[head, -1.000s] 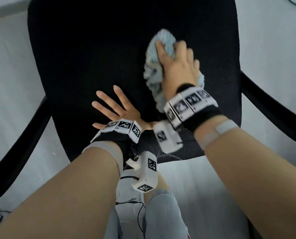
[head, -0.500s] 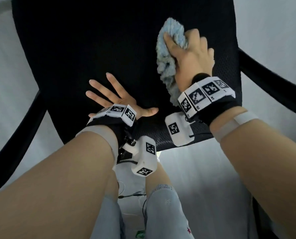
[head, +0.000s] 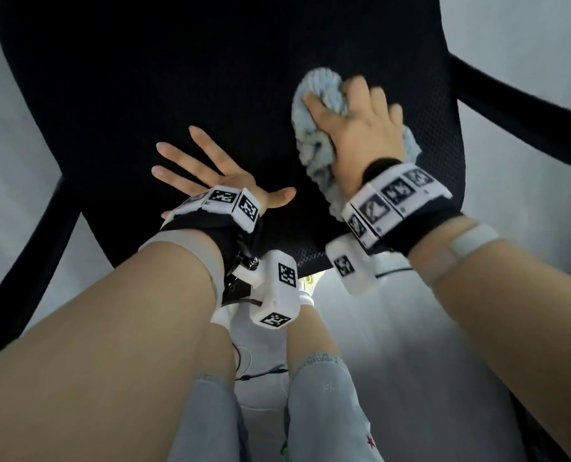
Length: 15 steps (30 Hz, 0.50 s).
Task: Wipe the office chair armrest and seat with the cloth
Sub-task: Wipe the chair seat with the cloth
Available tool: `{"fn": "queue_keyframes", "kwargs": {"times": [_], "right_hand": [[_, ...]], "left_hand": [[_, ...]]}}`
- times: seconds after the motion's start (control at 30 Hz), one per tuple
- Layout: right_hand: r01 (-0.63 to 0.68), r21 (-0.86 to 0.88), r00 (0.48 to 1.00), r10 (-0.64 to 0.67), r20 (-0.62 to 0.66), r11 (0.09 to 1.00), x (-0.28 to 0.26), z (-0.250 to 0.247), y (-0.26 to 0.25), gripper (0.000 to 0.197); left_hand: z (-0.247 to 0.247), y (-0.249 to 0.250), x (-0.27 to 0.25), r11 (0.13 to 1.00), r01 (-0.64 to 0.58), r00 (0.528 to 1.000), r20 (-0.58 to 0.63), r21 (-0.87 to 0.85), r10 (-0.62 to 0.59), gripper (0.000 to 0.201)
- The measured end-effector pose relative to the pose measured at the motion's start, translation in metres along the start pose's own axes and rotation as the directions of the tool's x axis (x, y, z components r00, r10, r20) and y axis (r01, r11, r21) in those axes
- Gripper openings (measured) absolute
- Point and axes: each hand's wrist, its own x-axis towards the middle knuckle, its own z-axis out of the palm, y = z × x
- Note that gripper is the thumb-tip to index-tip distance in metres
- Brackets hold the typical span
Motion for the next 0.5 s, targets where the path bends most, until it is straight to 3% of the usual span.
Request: {"fn": "queue_keyframes", "kwargs": {"times": [0.07,0.13,0.27,0.33,0.43,0.5], "right_hand": [[-0.013,0.032,1.0,0.014,-0.021,0.999,0.018,-0.006,-0.01,0.061],[0.005,0.031,1.0,-0.005,-0.006,1.0,0.012,-0.006,-0.003,0.061],[-0.032,0.025,0.999,0.032,0.031,0.999,-0.042,0.006,0.031,0.061],[-0.115,0.06,0.993,0.115,-0.002,0.992,-0.054,0.011,0.035,0.066],[-0.305,0.114,0.952,0.306,0.007,0.946,-0.047,0.016,0.012,0.071],[-0.29,0.16,0.956,0.281,0.08,0.943,-0.052,0.022,-0.026,0.069]], "left_hand": [[0.004,0.003,-0.01,1.0,-0.023,0.988,-0.154,-0.013,0.021,0.155],[0.002,0.005,-0.023,0.999,-0.053,0.972,-0.228,-0.003,0.051,0.143],[-0.012,0.004,-0.029,0.999,-0.024,0.999,-0.046,0.044,0.026,0.137],[-0.017,-0.001,-0.032,0.998,-0.035,0.999,-0.039,0.047,0.037,0.133],[-0.018,-0.02,-0.038,0.984,-0.132,0.991,0.001,0.121,0.132,0.13],[-0.02,-0.036,-0.039,0.962,-0.193,0.981,0.028,0.192,0.192,0.131]]}}
